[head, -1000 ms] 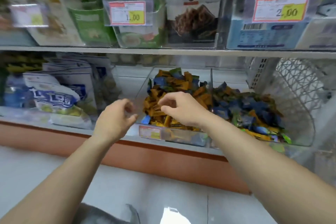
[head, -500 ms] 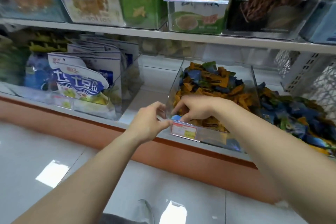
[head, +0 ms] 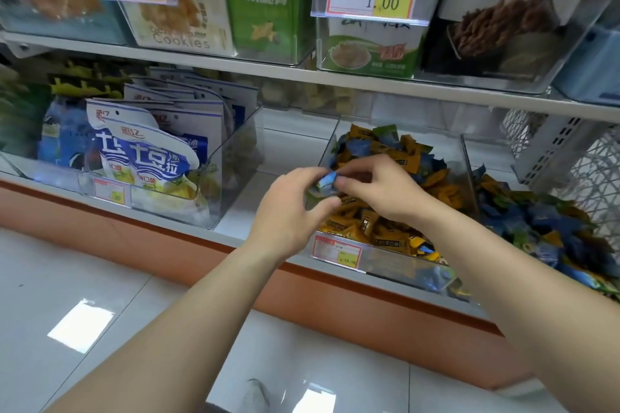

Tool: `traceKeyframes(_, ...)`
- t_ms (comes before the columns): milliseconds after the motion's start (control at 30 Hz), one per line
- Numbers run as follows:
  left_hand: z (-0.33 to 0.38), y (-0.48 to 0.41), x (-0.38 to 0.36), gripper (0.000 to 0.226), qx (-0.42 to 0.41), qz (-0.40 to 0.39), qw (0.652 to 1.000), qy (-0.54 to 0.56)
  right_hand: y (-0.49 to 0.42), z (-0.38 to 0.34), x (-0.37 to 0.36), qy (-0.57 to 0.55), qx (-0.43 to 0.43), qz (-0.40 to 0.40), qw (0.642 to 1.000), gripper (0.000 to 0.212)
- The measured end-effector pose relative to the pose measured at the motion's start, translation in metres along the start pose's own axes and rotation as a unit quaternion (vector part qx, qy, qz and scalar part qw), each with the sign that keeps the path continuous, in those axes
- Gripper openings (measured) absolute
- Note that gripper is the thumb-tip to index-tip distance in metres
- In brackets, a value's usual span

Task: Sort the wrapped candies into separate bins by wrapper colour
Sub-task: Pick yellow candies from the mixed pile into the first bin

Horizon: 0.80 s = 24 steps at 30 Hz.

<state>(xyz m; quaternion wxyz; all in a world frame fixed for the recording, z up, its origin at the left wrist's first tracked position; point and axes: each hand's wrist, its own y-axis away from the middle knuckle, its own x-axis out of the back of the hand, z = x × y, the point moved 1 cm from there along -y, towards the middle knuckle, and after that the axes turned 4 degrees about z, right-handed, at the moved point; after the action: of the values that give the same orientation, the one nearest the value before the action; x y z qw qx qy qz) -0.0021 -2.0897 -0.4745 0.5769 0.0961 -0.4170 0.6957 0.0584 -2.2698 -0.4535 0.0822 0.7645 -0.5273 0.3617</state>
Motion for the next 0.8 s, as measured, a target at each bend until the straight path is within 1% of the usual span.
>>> traceKeyframes(33,0.002,-0.002,-0.001,0.031,0.009,0.023,1.0,0.007,-0.001,0.001,0.001,-0.003,-0.011,-0.006,1.0,0.018)
traceKeyframes(67,0.001,-0.005,-0.001,0.021,0.028,0.044,0.999,0.012,-0.005,0.004,0.005,-0.003,-0.034,0.016,0.999,0.019)
traceKeyframes(100,-0.001,-0.007,-0.001,0.015,0.053,0.059,0.997,0.015,-0.011,0.009,0.01,0.011,-0.061,0.059,0.996,0.022)
traceKeyframes(133,-0.004,-0.008,-0.001,0.012,0.078,0.069,0.994,0.019,-0.019,0.014,0.018,0.056,-0.08,0.109,0.989,0.025)
traceKeyframes(167,-0.007,-0.009,0.0,0.011,0.099,0.077,0.992,0.028,-0.027,0.02,0.024,0.128,-0.081,0.134,0.979,0.029)
traceKeyframes(200,-0.009,-0.01,0.001,0.01,0.115,0.084,0.989,0.039,-0.036,0.024,0.026,0.198,-0.075,0.124,0.969,0.036)
traceKeyframes(233,-0.011,-0.01,0.001,0.01,0.125,0.092,0.987,0.048,-0.043,0.026,0.025,0.249,-0.068,0.095,0.961,0.046)
traceKeyframes(300,-0.012,-0.01,0.002,0.01,0.134,0.099,0.984,0.059,-0.057,0.028,0.017,0.293,-0.067,0.04,0.953,0.064)
traceKeyframes(333,-0.013,-0.01,0.002,0.009,0.136,0.097,0.984,0.064,-0.064,0.029,0.014,0.293,-0.074,0.028,0.953,0.068)
traceKeyframes(400,-0.015,-0.01,0.002,0.01,0.139,0.091,0.983,0.073,-0.078,0.032,0.011,0.299,-0.097,0.016,0.949,0.063)
traceKeyframes(467,-0.017,-0.011,0.002,0.011,0.139,0.09,0.983,0.079,-0.086,0.033,0.014,0.305,-0.109,-0.007,0.946,0.051)
traceKeyframes(533,-0.018,-0.012,0.002,0.013,0.14,0.09,0.982,0.084,-0.089,0.032,0.017,0.29,-0.092,-0.029,0.952,0.037)
traceKeyframes(567,-0.019,-0.012,0.002,0.014,0.141,0.091,0.982,0.089,-0.088,0.033,0.017,0.279,-0.077,-0.018,0.957,0.029)
traceKeyframes(600,-0.019,-0.012,0.002,0.014,0.142,0.091,0.981,0.093,-0.087,0.033,0.018,0.262,-0.066,0.013,0.963,0.02)
traceKeyframes(633,-0.019,-0.013,0.001,0.014,0.142,0.091,0.981,0.096,-0.086,0.033,0.018,0.239,-0.059,0.055,0.968,0.013)
traceKeyframes(667,-0.02,-0.013,0.001,0.014,0.142,0.091,0.981,0.099,-0.085,0.032,0.016,0.215,-0.052,0.097,0.97,0.01)
traceKeyframes(700,-0.019,-0.014,0.0,0.013,0.141,0.092,0.98,0.101,-0.085,0.031,0.014,0.199,-0.044,0.122,0.971,0.012)
traceKeyframes(733,-0.019,-0.014,-0.001,0.013,0.141,0.093,0.98,0.103,-0.087,0.03,0.01,0.193,-0.044,0.121,0.973,0.017)
traceKeyframes(800,-0.019,-0.015,-0.002,0.012,0.143,0.095,0.98,0.106,-0.089,0.03,0.0,0.192,-0.063,0.053,0.978,0.027)
